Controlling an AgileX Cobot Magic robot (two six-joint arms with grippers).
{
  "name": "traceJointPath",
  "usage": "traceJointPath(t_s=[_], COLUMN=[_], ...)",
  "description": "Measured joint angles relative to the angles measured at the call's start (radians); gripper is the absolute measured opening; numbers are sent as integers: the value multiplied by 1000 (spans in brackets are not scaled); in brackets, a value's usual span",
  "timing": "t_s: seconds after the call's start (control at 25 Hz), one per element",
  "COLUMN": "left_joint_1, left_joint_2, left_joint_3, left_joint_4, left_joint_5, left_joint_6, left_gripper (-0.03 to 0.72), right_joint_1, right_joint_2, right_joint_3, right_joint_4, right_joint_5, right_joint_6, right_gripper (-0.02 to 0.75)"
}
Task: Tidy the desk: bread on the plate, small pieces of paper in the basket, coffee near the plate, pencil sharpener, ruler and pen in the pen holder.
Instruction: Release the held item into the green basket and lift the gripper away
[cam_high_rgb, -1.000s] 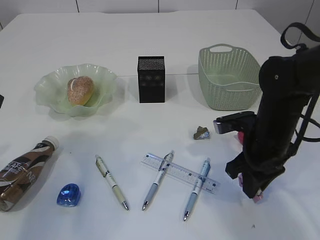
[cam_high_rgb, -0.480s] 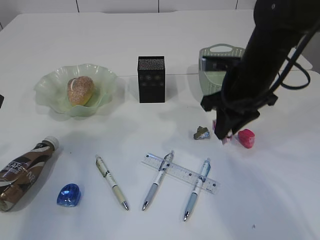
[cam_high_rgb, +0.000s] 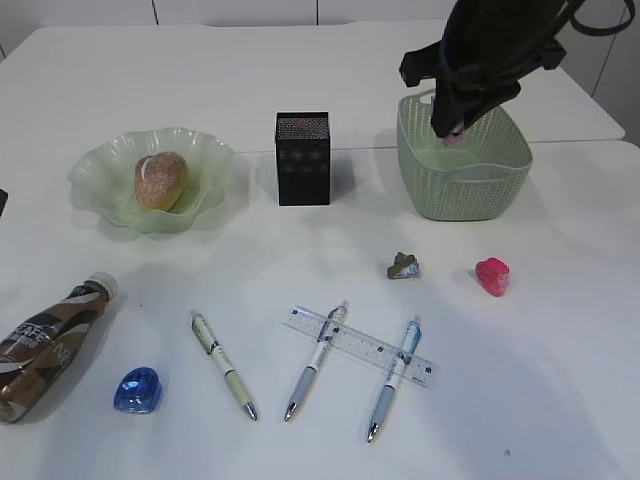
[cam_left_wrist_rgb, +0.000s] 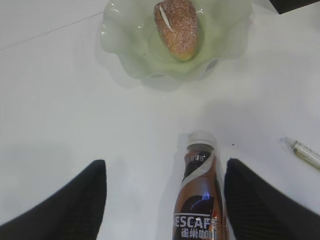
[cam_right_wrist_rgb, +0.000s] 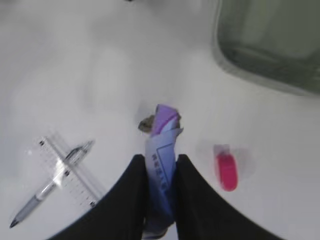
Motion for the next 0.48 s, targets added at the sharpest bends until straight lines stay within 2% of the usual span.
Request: traceJointPath(t_s=[0.12,0.16,0.28,0.32,0.48], left_joint_1=[0,0,0,0,0], left_joint_2=[0,0,0,0,0], left_joint_3=[0,0,0,0,0], left_joint_4=[-4,-4,-6,-6,-7], left_joint_5=[0,0,1,4,31], left_joint_6=[0,0,0,0,0], left_gripper=[520,520,520,520,520], right_joint_1=[0,0,0,0,0], right_joint_2=[3,50,81,81,190], right_joint_3=[-8,-82,-123,-168,-236], right_joint_4=[-8,-82,-131,-182,-227], right_joint_5=[0,-5,-8,-17,-32], right_joint_6=[3,38,69,102,148], right_gripper=[157,157,156,156,156])
